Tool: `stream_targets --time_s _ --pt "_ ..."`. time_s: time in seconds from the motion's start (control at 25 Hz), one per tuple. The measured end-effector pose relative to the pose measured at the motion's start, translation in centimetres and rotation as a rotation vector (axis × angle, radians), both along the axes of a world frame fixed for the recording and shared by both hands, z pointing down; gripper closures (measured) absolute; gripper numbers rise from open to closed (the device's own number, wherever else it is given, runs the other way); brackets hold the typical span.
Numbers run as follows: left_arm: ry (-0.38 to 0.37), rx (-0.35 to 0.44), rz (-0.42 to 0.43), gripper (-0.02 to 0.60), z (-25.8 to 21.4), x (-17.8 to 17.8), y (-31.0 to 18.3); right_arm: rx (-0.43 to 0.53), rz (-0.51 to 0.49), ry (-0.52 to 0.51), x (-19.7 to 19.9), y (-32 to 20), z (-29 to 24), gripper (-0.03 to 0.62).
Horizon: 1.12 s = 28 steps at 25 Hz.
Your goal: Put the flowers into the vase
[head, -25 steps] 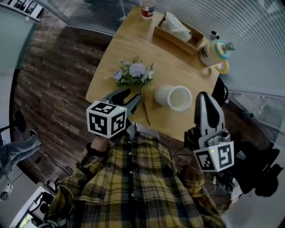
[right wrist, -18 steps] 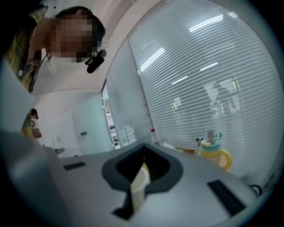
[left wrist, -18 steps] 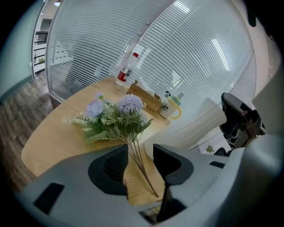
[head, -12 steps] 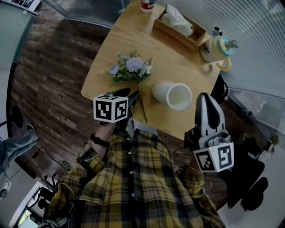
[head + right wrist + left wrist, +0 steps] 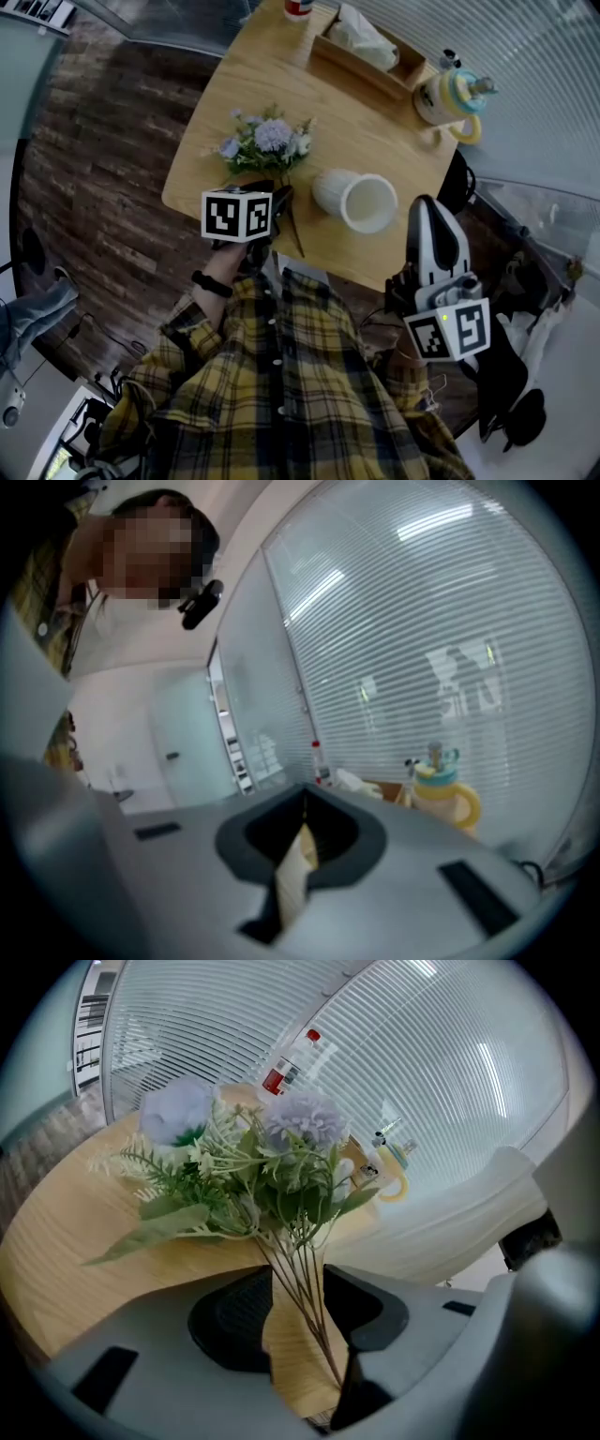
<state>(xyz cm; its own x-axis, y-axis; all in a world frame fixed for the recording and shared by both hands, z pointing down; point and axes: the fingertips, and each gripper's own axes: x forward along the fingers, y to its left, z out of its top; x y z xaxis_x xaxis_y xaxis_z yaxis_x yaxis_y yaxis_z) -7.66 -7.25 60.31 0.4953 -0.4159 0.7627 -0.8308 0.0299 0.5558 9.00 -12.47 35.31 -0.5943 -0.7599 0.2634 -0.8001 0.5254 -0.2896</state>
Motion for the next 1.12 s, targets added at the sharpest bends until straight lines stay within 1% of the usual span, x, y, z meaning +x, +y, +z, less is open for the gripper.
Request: stream_targets --time_s 0.08,0.16,0.44,0.68,0.88,1.12 --pt "-0.011 -0.014 0.01 0.416 0.5 0.0 -0.2 -0.002 0.005 0.0 0.1 0.0 0.1 0.581" --pt "-0.003 -0.023 0.017 0.419 0.8 0.1 -0.2 -0.005 0.009 0.0 0.2 0.0 0.3 0.58" --pt "0.043 -0.038 0.018 0.511 0.8 0.5 -0.3 -0.012 0.03 -0.003 0.6 0.0 0.6 0.58" --pt "0.101 -0.05 0.008 0.546 0.4 0.8 -0.6 -0.013 0.042 0.001 0.8 -0.2 0.6 0.582" --pt "0.114 -0.024 0.016 0.557 -0.4 0.4 -0.9 -0.005 0.046 -0.001 0.5 -0.1 0.5 0.581" --pt "0.097 0.039 0.036 0.56 -2.4 -0.5 -1.8 0.015 0.055 0.005 0.2 0.0 -0.3 0.581"
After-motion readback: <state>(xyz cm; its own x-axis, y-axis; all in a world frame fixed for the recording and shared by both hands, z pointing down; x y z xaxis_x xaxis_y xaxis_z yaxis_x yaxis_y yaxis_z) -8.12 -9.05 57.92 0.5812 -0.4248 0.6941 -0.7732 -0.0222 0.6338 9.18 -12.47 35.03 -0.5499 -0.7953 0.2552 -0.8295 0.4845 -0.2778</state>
